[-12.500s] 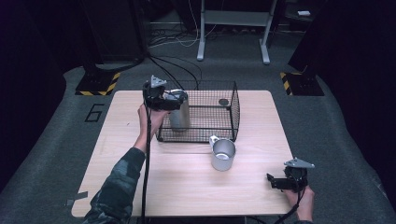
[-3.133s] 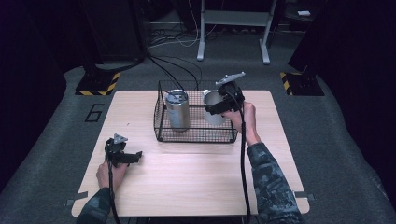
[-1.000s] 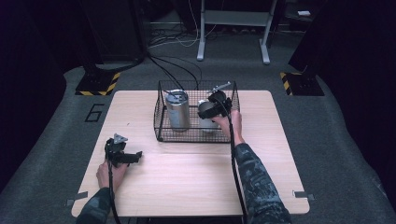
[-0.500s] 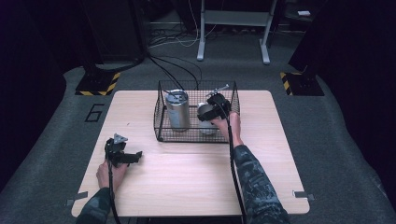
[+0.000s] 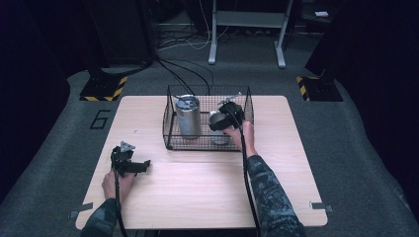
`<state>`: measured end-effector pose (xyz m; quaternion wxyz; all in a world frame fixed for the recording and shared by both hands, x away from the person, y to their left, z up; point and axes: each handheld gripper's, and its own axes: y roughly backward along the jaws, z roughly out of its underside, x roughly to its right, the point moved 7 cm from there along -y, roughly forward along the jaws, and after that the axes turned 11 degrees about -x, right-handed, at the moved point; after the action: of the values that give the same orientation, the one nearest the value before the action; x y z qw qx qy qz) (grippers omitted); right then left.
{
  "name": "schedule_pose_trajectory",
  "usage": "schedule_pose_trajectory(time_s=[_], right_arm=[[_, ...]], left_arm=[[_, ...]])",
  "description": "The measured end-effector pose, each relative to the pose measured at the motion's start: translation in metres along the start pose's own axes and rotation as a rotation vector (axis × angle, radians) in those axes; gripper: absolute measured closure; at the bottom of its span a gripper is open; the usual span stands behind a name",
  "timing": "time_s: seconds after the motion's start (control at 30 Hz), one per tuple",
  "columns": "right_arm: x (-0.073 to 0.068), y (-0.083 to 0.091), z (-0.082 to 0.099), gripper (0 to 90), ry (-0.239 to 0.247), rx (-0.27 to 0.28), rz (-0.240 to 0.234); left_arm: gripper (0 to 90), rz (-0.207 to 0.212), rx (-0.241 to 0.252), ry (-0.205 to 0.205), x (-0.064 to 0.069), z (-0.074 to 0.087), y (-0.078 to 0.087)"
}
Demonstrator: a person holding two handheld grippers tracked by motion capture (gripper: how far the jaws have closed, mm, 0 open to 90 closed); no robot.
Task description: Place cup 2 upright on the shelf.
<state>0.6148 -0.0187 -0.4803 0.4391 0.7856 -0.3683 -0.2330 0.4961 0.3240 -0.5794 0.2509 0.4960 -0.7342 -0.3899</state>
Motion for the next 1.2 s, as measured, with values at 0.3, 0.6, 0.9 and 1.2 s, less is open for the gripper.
schedule_pose_trajectory(time_s=[0.3, 0.6, 0.9, 1.2], right_arm=[[-0.001, 0.002, 0.004, 4.5, 0.011, -0.051, -0.01], [-0.005, 0.017, -0.002, 0.0, 0.014, -0.015, -0.001], [-0.014, 0.044, -0.005, 0.0, 0.056, 0.028, 0.024], [-0.031, 0.08, 0.002, 0.0, 0.122, 0.065, 0.035]], left_arm=[[0.1, -0.001, 0.0, -0.001, 0.0, 0.0, 0.0], [0.1, -0.002, 0.0, -0.002, 0.0, 0.0, 0.0], [0.1, -0.001, 0.0, 0.0, 0.0, 0.0, 0.0], [0.1, -0.001, -0.001, 0.0, 0.0, 0.0, 0.0]])
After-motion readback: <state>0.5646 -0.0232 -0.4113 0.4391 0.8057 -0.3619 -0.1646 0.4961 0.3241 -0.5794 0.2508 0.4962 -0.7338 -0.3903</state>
